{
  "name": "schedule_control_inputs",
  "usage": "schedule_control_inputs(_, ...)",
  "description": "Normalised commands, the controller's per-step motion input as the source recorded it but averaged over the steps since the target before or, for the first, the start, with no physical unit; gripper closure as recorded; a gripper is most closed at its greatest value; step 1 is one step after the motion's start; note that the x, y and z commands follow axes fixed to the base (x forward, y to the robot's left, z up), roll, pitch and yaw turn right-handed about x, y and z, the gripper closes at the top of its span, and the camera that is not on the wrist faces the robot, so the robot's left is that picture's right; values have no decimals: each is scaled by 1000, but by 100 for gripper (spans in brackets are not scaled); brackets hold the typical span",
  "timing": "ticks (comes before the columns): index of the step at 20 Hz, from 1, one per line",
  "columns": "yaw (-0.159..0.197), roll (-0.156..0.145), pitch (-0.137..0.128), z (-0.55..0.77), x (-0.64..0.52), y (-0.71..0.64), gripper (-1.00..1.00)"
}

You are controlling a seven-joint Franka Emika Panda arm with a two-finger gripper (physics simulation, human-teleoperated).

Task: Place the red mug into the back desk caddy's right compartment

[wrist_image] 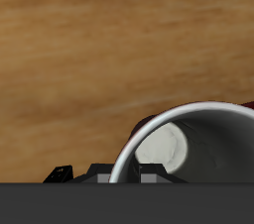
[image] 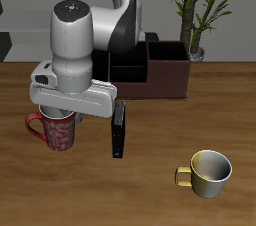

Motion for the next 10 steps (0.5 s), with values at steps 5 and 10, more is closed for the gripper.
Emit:
schedule_control_inputs(5, -1, 7, -84, 666, -286, 96, 100)
schedule_control_inputs(10, -3, -13, -107, 816, -437, 110, 100)
